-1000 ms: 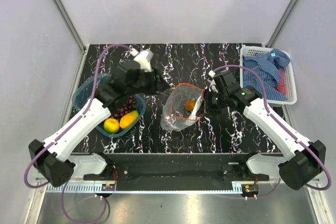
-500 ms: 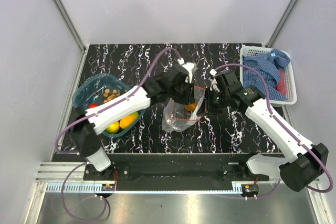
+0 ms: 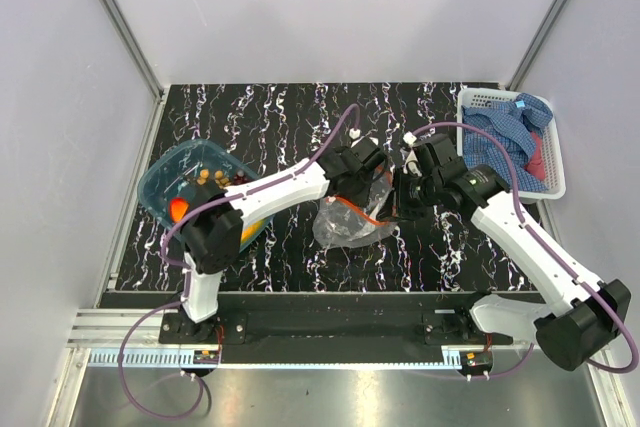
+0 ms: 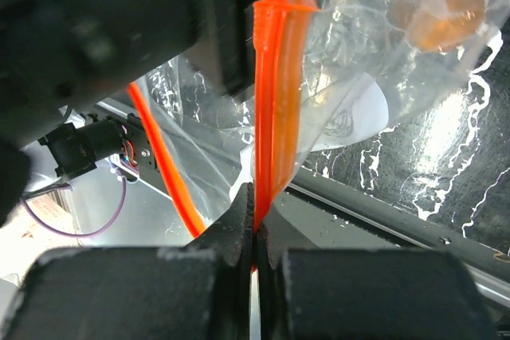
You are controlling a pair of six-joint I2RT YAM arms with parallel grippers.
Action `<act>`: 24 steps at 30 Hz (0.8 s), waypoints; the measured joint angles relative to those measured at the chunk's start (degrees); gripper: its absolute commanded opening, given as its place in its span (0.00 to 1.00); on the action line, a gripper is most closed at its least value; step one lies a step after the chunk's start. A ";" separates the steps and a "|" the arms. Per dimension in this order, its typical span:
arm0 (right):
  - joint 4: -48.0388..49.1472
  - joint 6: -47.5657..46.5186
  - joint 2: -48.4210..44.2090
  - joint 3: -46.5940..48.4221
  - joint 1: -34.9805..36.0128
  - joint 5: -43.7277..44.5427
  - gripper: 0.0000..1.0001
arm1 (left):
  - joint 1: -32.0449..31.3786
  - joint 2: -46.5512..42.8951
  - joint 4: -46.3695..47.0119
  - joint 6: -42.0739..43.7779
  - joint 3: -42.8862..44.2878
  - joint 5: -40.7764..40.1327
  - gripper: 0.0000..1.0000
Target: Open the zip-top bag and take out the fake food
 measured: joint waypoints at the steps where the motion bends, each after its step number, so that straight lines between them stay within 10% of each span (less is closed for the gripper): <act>1: 0.00 0.11 -0.13 0.00 0.00 0.00 0.00 | 0.00 0.52 0.07 -0.22 0.33 -0.37 0.33; 13: 0.94 -2.25 3.58 0.57 -0.02 -5.62 0.00 | -0.02 -9.75 -0.72 -4.44 -10.97 -12.61 0.43; 24: 3.19 -5.29 15.04 9.68 0.00 -19.52 0.00 | 0.35 -19.98 0.61 -3.67 -16.50 -8.24 0.47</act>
